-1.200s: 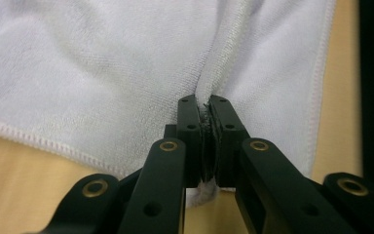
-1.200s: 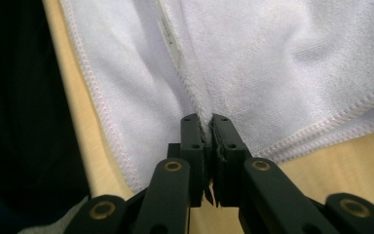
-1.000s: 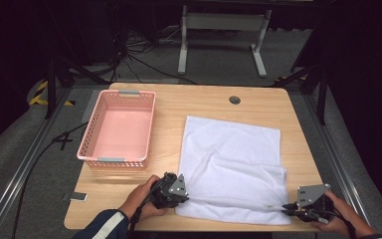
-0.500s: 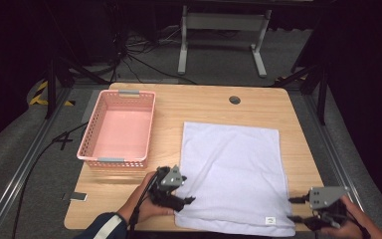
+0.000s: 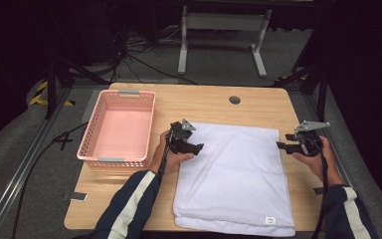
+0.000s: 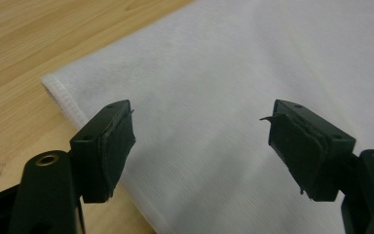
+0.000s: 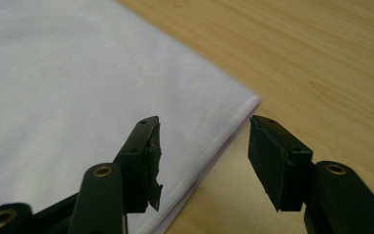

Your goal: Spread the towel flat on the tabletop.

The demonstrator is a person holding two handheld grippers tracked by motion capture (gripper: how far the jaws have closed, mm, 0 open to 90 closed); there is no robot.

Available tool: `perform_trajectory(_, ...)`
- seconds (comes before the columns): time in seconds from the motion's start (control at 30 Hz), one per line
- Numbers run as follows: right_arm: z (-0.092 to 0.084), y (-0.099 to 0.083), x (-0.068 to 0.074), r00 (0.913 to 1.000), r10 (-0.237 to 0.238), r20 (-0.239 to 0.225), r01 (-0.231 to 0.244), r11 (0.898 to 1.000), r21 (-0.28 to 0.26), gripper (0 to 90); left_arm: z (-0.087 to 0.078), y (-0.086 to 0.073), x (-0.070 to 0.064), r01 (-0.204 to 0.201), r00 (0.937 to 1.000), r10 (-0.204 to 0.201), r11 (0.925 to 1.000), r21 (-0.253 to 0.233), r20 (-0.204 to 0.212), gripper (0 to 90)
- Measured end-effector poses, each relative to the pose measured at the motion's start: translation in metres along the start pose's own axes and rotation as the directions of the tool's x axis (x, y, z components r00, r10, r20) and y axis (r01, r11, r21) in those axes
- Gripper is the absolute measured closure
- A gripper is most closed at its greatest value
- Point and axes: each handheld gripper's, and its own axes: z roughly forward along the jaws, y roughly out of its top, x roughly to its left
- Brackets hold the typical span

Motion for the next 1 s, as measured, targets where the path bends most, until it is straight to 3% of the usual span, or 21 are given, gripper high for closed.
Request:
perform_trajectory(0.03,0.006,0.002,-0.004,0.9997,0.023,0.005,-0.023,1.0,0.008,45.6,0.004,0.003,0.004,0.002,0.9998,-0.002,1.0,-0.002,-0.019,24.8)
perform_trajectory(0.1,0.018,0.005,-0.011,0.9983,0.054,0.021,-0.054,0.998,0.024,45.5,0.011,0.008,0.013,0.047,0.9987,-0.048,0.9989,-0.007,-0.018,24.5)
perform_trajectory(0.17,0.028,0.008,-0.016,0.9963,0.078,0.036,-0.079,0.996,0.034,45.6,0.016,0.012,0.02,0.058,0.9972,-0.058,0.9983,0.006,-0.047,23.7)
perform_trajectory(0.23,0.038,0.011,-0.021,0.9931,0.106,0.05,-0.107,0.994,0.031,45.3,0.024,0.013,0.026,0.072,0.9941,-0.07,0.9971,0.025,-0.083,23.6)
perform_trajectory(0.33,0.048,0.014,-0.026,0.986,0.159,0.051,-0.16,0.987,0.015,45.4,0.033,0.012,0.034,0.117,0.9894,-0.114,0.9928,0.027,-0.09,22.5)
perform_trajectory(0.47,0.059,0.018,-0.028,0.9825,0.165,0.087,-0.168,0.985,0.033,45.2,0.039,0.015,0.038,0.113,0.9882,-0.108,0.993,0.036,-0.108,21.3)
perform_trajectory(0.6,0.066,0.018,-0.033,0.9784,0.189,0.084,-0.193,0.98,0.048,45.9,0.041,0.016,0.042,0.098,0.9913,-0.092,0.9939,0.051,-0.094,21.2)
perform_trajectory(0.7,0.072,0.017,-0.032,0.9828,0.172,0.068,-0.177,0.98,0.09,49.1,0.039,0.015,0.042,0.078,0.9931,-0.072,0.9956,0.053,-0.092,22.8)
perform_trajectory(0.73,0.072,0.016,-0.033,0.9799,0.194,0.045,-0.197,0.977,0.083,51.2,0.039,0.015,0.041,0.076,0.9933,-0.071,0.9957,0.053,-0.091,25.3)
perform_trajectory(0.8,0.073,0.014,-0.034,0.98,0.196,0.034,-0.198,0.978,0.068,51.2,0.037,0.014,0.04,0.065,0.9956,-0.062,0.9965,0.052,-0.07,31.9)
perform_trajectory(0.83,0.072,0.013,-0.035,0.9811,0.191,0.03,-0.193,0.979,0.063,52.5,0.035,0.014,0.04,0.061,0.9966,-0.058,0.9968,0.05,-0.058,41.6)
perform_trajectory(0.93,0.071,0.011,-0.034,0.9817,0.191,-0.007,-0.19,0.981,0.047,67.5,0.032,0.012,0.041,0.065,0.9976,-0.066,0.9965,0.052,0.018,68.6)
perform_trajectory(1.0,0.071,0.011,-0.032,0.9798,0.195,-0.044,-0.193,0.98,0.048,76.8,0.03,0.012,0.042,0.077,0.9965,-0.078,0.9952,0.062,0.029,75.8)
